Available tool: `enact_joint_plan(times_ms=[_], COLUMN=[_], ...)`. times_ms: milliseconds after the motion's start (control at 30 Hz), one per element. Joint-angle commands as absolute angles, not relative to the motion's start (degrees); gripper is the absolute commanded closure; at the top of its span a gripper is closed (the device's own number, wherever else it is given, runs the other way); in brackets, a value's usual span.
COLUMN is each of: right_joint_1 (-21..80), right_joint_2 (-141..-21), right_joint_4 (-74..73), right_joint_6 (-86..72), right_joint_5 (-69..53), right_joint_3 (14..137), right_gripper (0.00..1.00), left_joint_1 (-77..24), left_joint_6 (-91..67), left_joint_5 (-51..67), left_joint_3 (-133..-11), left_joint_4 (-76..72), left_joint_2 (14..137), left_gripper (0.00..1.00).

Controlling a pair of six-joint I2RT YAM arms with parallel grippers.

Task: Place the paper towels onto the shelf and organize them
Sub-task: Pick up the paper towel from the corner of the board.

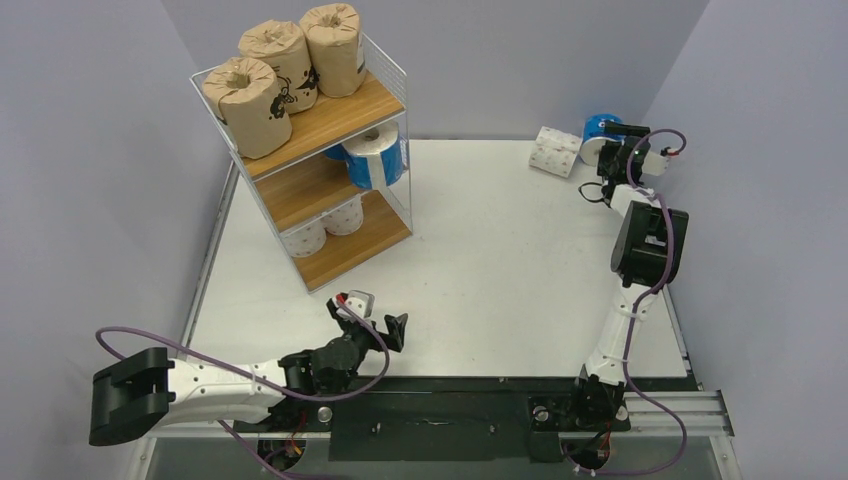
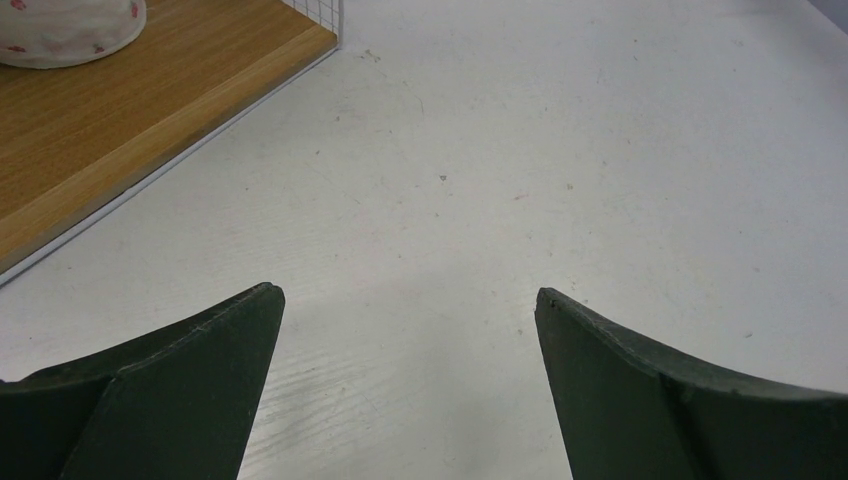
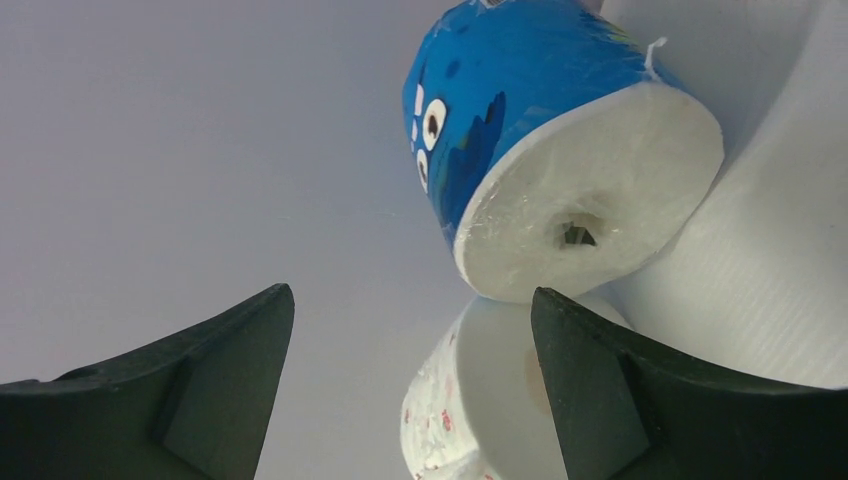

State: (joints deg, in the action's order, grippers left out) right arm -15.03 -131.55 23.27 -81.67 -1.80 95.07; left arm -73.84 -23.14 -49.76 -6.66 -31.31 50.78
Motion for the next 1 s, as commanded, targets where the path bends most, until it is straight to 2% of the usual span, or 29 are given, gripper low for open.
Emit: enact_joint_plan(times_ms=[0,333,367,700,967], right_joint_1=[-15.03,-14.94,-14.94,-14.81,-15.01], right_joint_2=[-132.8,-135.24,-135.52,-142.03,-146.98], right_joint_4=[25.73,26.36,25.99,29.69,28.62], right_joint_6=[-82.47,-82.59,-82.52,-82.44,-83.15], right_joint_5=[-0.99,-0.65,-0.63,-1.73,-2.19], right_joint_3=[97.53,98.18,98.94,105.6,112.07], right_gripper=[0.16,0.16,0.16,0.16,0.21], left_joint_1=[-72.72,-70.57,-70.46,-68.22,-66.59], left_joint_6=[-21.39,-21.54,-21.63,-21.47,-21.62], left_joint_5=[-46.44,-43.47,-43.44,-42.12,-40.33], left_joint_3=[-9.2,-9.32,-9.27,-10.1,-11.52], left_joint_4=[-36.52,-38.29,-38.27,-39.43,-41.17], left_joint_2=[52.71,55.21,55.29,57.24,61.26], left_gripper=[0.03,0.03,0.0,0.03,0.03])
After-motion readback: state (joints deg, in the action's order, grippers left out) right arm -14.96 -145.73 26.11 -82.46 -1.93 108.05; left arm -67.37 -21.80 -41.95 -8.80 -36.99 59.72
